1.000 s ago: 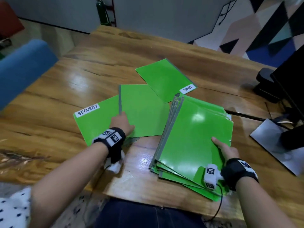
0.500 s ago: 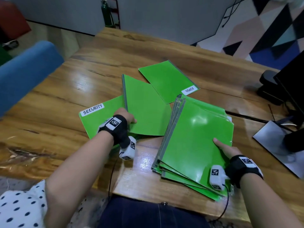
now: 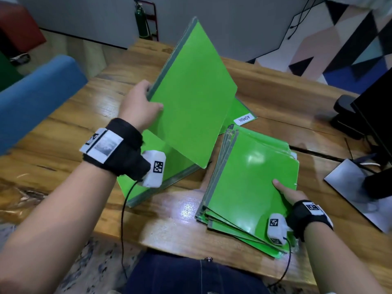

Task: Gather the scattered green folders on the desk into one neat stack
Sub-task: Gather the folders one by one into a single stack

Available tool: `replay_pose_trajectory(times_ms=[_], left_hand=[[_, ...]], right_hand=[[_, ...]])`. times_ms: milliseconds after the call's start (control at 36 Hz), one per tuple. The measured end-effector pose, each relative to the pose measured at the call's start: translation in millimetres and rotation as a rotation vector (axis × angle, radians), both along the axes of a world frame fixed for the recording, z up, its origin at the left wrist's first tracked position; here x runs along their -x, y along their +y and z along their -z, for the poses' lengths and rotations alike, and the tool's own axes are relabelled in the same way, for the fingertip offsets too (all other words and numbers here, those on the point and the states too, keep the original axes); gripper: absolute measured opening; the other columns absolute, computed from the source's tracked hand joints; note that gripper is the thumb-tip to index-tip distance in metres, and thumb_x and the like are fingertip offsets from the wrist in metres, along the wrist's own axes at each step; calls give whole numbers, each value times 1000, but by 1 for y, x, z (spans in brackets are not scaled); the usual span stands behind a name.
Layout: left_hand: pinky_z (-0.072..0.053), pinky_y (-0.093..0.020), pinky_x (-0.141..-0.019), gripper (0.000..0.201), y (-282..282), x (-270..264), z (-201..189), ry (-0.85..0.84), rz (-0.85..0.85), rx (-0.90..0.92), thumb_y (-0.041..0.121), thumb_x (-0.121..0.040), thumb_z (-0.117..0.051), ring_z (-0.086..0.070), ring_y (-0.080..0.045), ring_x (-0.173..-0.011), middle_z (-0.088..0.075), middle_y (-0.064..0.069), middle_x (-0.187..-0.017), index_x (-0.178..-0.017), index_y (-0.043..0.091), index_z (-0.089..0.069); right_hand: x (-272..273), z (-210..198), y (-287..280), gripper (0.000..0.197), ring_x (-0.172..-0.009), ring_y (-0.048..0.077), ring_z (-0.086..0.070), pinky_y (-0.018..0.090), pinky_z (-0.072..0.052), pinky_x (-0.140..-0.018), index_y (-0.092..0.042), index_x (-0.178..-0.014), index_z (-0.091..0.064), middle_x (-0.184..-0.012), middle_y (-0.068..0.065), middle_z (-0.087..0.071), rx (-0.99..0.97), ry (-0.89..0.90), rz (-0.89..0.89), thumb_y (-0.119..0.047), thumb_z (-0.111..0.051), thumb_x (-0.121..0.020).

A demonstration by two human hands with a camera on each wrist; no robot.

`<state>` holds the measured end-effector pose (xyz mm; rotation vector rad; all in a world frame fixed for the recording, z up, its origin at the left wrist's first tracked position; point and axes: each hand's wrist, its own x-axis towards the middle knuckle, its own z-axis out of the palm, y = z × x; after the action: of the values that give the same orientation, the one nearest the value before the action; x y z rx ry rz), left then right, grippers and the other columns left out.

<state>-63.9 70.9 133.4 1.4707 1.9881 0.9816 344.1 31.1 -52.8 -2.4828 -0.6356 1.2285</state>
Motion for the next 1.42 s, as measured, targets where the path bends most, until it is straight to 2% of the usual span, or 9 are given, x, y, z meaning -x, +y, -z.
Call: replay_pose_trajectory(times_ms=[139, 333, 472, 556, 750, 917, 1000, 1167, 1417], left_hand=[[-46, -37, -77, 33, 1, 17, 22, -412, -166, 87, 8, -90, -58, -52, -22, -95, -53, -8, -111, -122, 10, -48], [-46, -53, -93, 51, -21, -4, 103, -845, -441, 242, 6, -85, -54, -54, -29, -108, -51, -16, -124, -132, 4, -35], [-53, -33, -55, 14, -61, -47, 132, -830, -280, 667, 3, -95, -46, -56, -25, -78, -54, -16, -97, -81, 5, -48], [-58, -32, -56, 29, -69, -45, 129, -1007, -176, 980, 20, -99, -44, -62, -30, -93, -58, -24, -115, -103, -8, -52], [-51, -28, -53, 14, -58, -32, 113, -436, 145, 857, 17, -91, -59, -59, -20, -68, -65, -15, -96, -94, 3, -57], [-39, -49, -104, 88, -49, -18, 150, 660, 366, 677, 27, -76, -75, -28, -37, -135, -21, -11, -152, -145, 20, -21], [-30, -59, -107, 102, -54, -15, 174, 681, 443, 766, 35, -80, -71, -2, -47, -141, 17, -4, -157, -150, 32, 3], [-24, -71, -101, 72, -50, 9, 198, 620, 544, 821, 54, -92, -41, 16, -47, -139, 25, 5, -155, -147, 46, 5], [-52, -41, -92, 86, -31, 94, 189, 854, 747, 703, -9, -91, -39, 5, -36, -145, 14, 11, -157, -144, 50, -5]], right_hand=[[4, -3, -3, 107, -132, 38, -39, 49, -34, -107, -1, -147, -24, -151, 19, -32, -1, -8, 6, -59, -72, -71], [7, -8, -6, 105, -132, 39, -39, 51, -34, -107, -3, -147, -25, -150, 18, -32, -1, -1, -9, -60, -71, -72], [7, -7, -6, 107, -132, 40, -38, 53, -33, -108, -5, -148, -24, -151, 19, -31, 5, -8, -12, -61, -71, -70], [7, -6, -5, 107, -131, 40, -39, 54, -34, -107, -6, -147, -26, -150, 19, -33, 4, -8, -17, -63, -70, -69], [9, -6, -8, 104, -130, 41, -41, 54, -36, -106, -3, -147, -26, -149, 20, -34, -2, -11, -21, -61, -69, -72], [10, -9, -8, 104, -131, 40, -40, 53, -35, -107, -2, -146, -26, -149, 20, -33, -18, -13, -21, -60, -70, -72], [9, -8, -9, 104, -132, 41, -38, 53, -34, -107, -1, -146, -25, -150, 21, -32, -21, -10, -12, -59, -70, -72], [7, -8, -8, 104, -132, 40, -38, 52, -34, -106, -1, -146, -26, -151, 20, -31, -16, -19, -23, -60, -70, -72], [7, -6, -7, 105, -132, 39, -39, 51, -35, -106, -2, -146, -27, -150, 20, -33, -25, -19, -11, -61, -70, -71]])
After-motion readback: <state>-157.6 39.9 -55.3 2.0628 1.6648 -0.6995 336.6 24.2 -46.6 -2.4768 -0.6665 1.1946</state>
